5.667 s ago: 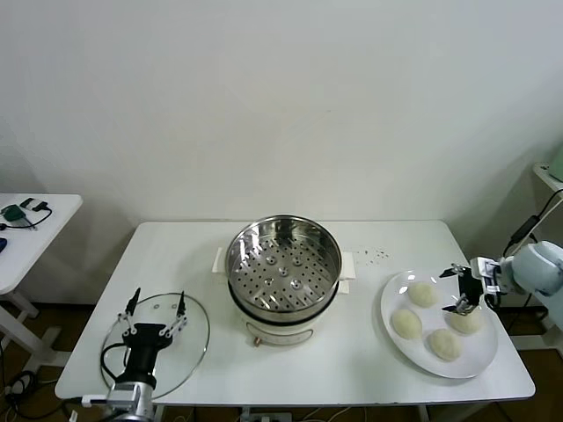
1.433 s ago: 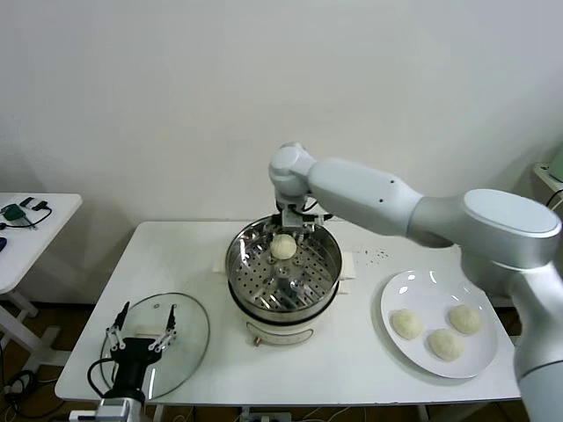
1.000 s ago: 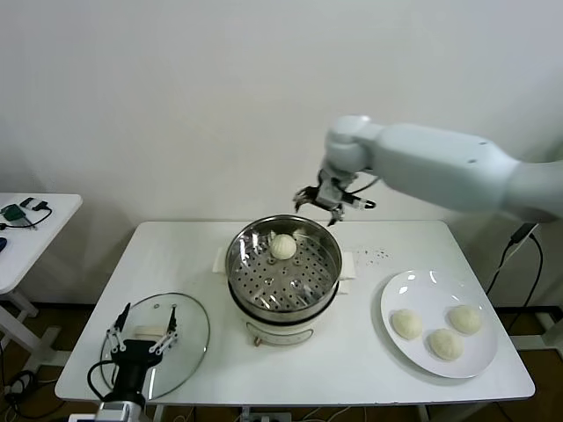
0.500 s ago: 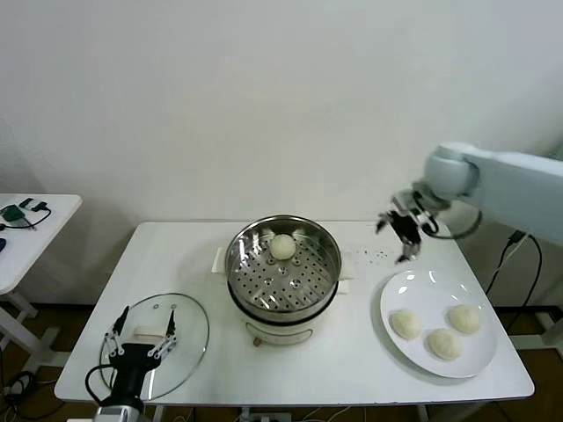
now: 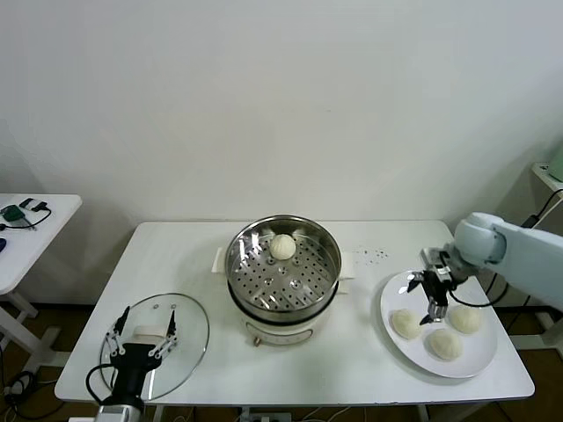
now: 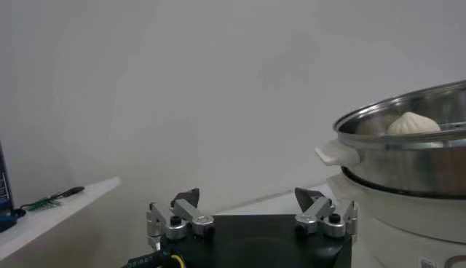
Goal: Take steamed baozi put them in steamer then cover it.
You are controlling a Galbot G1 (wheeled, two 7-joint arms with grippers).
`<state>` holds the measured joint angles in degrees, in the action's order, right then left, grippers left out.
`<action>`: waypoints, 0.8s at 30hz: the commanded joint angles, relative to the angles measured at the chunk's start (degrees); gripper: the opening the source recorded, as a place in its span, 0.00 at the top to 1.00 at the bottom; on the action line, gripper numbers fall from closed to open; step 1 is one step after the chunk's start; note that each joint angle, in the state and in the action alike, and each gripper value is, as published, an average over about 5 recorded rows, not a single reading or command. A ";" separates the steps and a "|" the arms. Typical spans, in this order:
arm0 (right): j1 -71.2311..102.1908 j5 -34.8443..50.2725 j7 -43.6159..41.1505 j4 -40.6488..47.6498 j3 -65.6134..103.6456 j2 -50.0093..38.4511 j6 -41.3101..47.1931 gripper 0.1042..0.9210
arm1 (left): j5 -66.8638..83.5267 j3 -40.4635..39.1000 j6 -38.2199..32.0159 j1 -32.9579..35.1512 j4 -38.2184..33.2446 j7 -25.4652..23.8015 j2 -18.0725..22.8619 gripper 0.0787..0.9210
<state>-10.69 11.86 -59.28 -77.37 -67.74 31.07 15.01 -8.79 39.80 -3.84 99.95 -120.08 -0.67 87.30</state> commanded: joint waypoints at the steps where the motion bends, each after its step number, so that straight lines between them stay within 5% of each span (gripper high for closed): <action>1: 7.91 -2.41 0.15 2.43 6.49 0.39 1.10 0.12 | -0.25 0.05 -0.02 0.15 0.26 0.01 0.11 0.12; 17: 9.06 -3.48 0.64 3.71 8.11 3.25 0.67 0.13 | -0.29 0.27 -0.17 0.80 0.38 -0.22 0.37 0.12; 24: 9.09 -3.86 0.45 4.01 8.08 3.59 0.48 0.23 | -0.25 0.25 -0.15 0.95 0.06 -0.37 0.57 0.12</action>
<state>-2.41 8.54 -58.90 -73.85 -60.36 34.14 15.52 -9.01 40.05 -4.00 100.82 -119.89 -0.98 87.81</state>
